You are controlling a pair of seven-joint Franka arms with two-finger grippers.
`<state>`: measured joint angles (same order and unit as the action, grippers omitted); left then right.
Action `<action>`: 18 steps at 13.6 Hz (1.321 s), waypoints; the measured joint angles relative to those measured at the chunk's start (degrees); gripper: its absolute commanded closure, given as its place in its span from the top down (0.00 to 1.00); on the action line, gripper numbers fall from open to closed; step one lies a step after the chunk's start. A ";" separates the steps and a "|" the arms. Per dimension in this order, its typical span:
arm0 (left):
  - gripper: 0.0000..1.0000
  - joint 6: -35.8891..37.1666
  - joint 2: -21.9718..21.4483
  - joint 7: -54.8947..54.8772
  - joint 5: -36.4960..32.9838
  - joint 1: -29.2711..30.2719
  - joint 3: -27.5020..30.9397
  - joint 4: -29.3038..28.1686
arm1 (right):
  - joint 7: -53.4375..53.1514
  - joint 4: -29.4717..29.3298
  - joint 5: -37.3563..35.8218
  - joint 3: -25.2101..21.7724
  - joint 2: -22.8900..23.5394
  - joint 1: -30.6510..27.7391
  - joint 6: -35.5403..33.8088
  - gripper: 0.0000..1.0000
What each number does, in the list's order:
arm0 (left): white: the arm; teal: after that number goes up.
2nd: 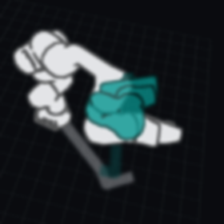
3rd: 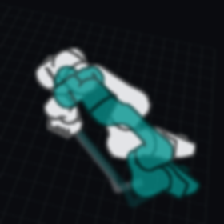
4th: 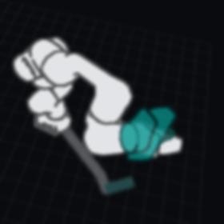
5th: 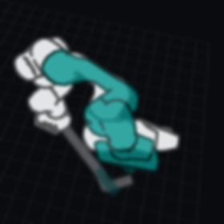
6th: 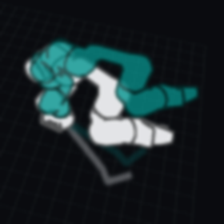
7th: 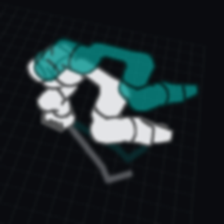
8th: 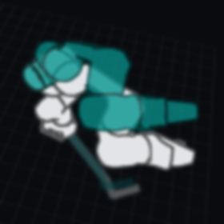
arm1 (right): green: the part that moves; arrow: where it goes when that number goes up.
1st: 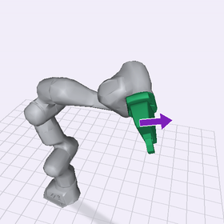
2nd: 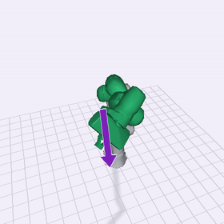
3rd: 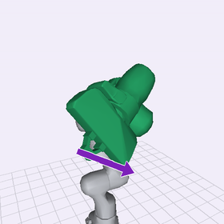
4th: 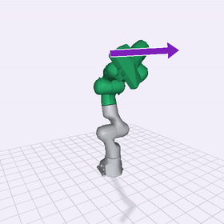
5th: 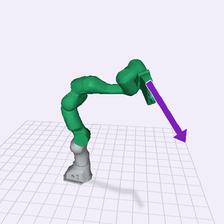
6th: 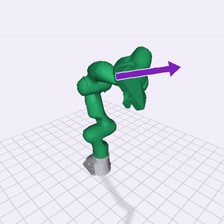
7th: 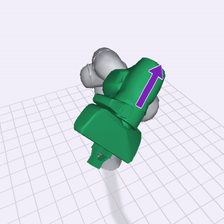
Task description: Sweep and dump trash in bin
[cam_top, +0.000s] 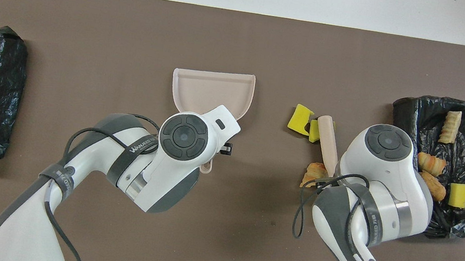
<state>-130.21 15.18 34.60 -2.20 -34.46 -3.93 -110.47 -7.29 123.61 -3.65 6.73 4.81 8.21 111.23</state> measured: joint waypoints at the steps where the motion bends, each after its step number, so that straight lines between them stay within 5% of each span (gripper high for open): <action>1: 0.06 0.00 0.00 0.61 -0.01 -0.10 -0.03 -0.08 | -0.01 -0.60 1.81 0.02 0.01 0.02 -0.26 0.00; 2: 0.00 -0.01 0.00 0.98 -0.01 -0.30 -0.02 -0.10 | -0.03 -1.75 3.14 0.00 -0.05 -0.09 -1.17 0.00; 7: 0.00 -0.24 -0.15 -1.68 -0.17 -0.25 0.84 -0.07 | -0.47 -7.77 2.15 -0.83 -4.47 -2.26 -14.95 0.00; 13: 0.00 7.91 -4.46 -28.86 -0.45 7.75 2.03 2.47 | -0.54 3.61 0.40 -0.34 -11.78 -2.38 -16.62 0.00; 18: 0.00 16.84 -8.62 -58.40 -0.54 13.51 2.27 3.54 | -2.44 9.15 3.30 -0.05 -11.73 -0.81 -10.80 0.00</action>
<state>-113.38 6.56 -23.80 -2.73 -20.95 -1.67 -106.93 -9.73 132.76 -0.35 6.68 -6.92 7.40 100.43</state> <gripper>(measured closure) 0.692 0.740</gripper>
